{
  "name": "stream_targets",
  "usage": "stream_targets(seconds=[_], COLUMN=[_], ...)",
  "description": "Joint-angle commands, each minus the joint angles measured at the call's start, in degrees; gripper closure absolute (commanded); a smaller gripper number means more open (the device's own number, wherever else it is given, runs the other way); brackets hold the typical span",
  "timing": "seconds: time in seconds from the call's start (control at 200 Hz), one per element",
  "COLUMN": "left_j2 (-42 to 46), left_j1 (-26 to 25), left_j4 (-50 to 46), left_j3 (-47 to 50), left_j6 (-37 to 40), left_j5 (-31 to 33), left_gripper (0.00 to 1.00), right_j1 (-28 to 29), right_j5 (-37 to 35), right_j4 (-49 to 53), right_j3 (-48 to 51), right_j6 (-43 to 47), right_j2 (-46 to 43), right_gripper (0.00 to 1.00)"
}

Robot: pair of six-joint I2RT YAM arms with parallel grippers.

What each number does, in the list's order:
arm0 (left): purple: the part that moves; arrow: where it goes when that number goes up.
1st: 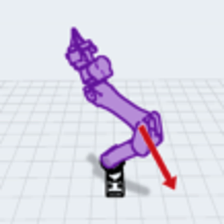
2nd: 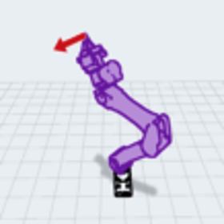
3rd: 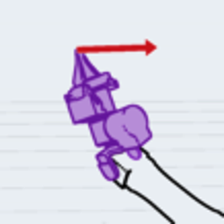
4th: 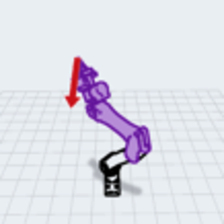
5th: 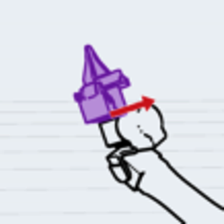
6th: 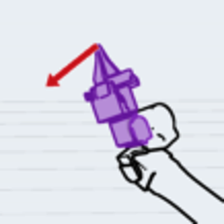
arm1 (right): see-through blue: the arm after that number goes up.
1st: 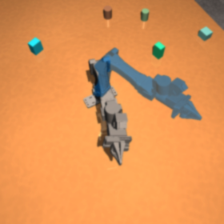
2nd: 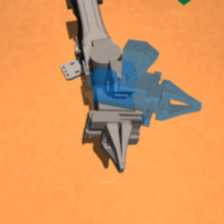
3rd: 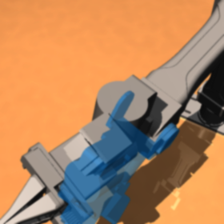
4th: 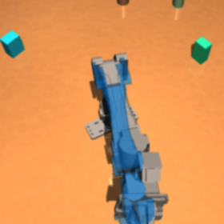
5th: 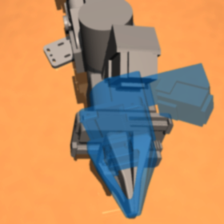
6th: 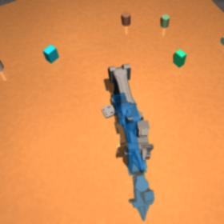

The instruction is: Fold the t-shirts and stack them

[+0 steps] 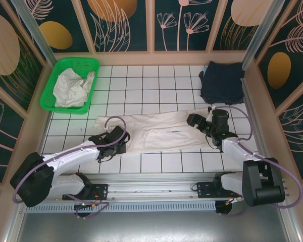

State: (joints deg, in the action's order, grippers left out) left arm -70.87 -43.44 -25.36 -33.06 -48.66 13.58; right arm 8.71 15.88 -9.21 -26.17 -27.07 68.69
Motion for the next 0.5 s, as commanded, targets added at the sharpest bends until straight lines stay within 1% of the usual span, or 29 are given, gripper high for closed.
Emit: stream_targets(seconds=[0.0,0.04,0.09,0.16,0.2,0.39,0.495], left_j2=[0.76,1.66,2.58,3.48,4.23,11.64,20.46], left_j1=[0.29,0.30,0.33,0.30,0.20,0.11,0.12], left_j4=[-0.76,-1.12,-1.04,0.89,1.05,-2.41,-2.27], left_j3=[1.13,1.61,2.33,3.43,3.77,3.61,3.58], left_j6=[-1.56,-2.24,-3.72,-4.19,-4.85,-7.69,-10.43], left_j5=[0.55,0.07,-0.62,-4.16,-4.87,-3.48,-1.10], left_gripper=[0.77,0.86,1.00,1.00,1.00,1.00,1.00], right_j1=[1.21,1.25,1.23,1.11,0.69,-0.25,-0.27], right_j5=[-3.63,-3.91,-4.53,-6.45,-6.78,-5.06,-4.08], right_j4=[0.77,0.90,1.97,3.18,3.11,2.11,1.27], right_j3=[-2.18,-2.64,-3.42,-3.97,-3.97,-4.20,-3.65], right_j6=[0.70,0.91,1.48,2.24,2.35,2.29,2.28], right_j2=[3.07,4.31,5.35,5.43,5.32,7.35,7.36], right_gripper=[0.07,0.07,0.07,0.07,0.07,0.07,0.07])
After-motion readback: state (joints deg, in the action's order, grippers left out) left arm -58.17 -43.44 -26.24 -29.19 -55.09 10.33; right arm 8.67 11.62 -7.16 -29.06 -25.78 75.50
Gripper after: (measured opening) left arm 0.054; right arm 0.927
